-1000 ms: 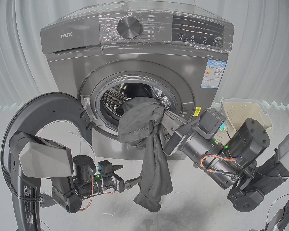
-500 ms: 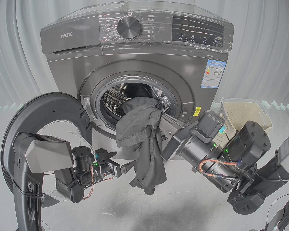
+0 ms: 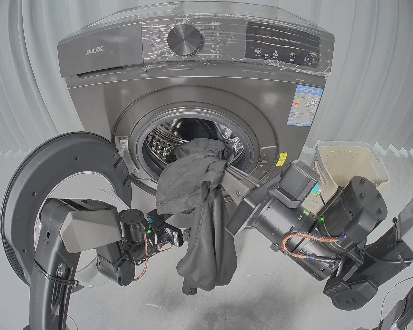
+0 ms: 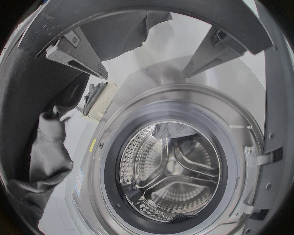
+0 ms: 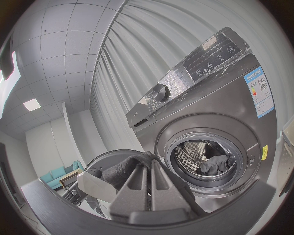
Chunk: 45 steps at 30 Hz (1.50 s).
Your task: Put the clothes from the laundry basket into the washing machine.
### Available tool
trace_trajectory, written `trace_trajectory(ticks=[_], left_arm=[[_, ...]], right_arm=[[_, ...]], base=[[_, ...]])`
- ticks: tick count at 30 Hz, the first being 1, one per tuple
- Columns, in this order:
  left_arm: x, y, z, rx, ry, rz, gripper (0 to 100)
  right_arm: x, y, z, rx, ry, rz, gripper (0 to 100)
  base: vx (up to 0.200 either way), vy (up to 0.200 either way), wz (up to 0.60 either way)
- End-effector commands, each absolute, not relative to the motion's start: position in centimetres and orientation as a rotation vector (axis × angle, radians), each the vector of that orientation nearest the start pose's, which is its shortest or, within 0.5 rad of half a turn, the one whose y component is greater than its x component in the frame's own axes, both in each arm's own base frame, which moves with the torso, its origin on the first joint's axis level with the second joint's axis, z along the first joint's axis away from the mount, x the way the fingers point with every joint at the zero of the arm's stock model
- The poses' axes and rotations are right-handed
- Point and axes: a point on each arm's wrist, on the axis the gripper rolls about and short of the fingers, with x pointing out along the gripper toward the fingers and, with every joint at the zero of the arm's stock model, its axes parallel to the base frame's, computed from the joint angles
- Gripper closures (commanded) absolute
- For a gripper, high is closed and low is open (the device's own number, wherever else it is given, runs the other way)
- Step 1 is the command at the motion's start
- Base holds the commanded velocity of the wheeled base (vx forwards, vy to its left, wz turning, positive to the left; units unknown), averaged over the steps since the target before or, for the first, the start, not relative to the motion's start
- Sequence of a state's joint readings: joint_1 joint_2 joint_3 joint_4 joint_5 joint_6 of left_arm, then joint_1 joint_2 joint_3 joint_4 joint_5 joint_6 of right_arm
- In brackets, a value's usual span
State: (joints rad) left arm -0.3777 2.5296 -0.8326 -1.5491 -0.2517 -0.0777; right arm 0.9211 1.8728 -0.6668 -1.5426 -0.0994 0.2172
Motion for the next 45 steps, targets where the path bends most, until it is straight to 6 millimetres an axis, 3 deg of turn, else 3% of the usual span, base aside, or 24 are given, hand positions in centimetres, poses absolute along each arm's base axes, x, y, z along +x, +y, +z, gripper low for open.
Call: trace_trajectory(ticks=[1, 11, 29, 35, 40, 45], left_arm=[[36.3, -15.3, -3.4, -0.060, 0.211, -0.629, 0], [35.2, -15.1, -3.3, -0.049, 0.238, -0.647, 0], [29.8, -16.1, -0.7, -0.030, 0.316, -0.766, 0], [30.6, -15.5, -0.5, -0.036, 0.294, -0.743, 0], [33.2, -14.1, 0.7, -0.056, 0.209, -0.670, 0], [34.3, -13.8, 1.5, -0.066, 0.157, -0.653, 0]], right_arm=[[19.5, 25.2, 18.4, 0.373, -0.214, 0.844, 100], [20.1, 25.2, 18.2, 0.370, -0.214, 0.827, 100], [21.3, 25.3, 18.2, 0.372, -0.227, 0.797, 100], [21.2, 25.3, 18.0, 0.370, -0.220, 0.798, 100], [21.2, 25.3, 17.9, 0.366, -0.215, 0.801, 100], [21.0, 25.3, 17.6, 0.363, -0.204, 0.806, 100]], base=[[0.000, 0.000, 0.00], [0.000, 0.000, 0.00], [0.000, 0.000, 0.00], [0.000, 0.000, 0.00], [0.000, 0.000, 0.00], [0.000, 0.000, 0.00]])
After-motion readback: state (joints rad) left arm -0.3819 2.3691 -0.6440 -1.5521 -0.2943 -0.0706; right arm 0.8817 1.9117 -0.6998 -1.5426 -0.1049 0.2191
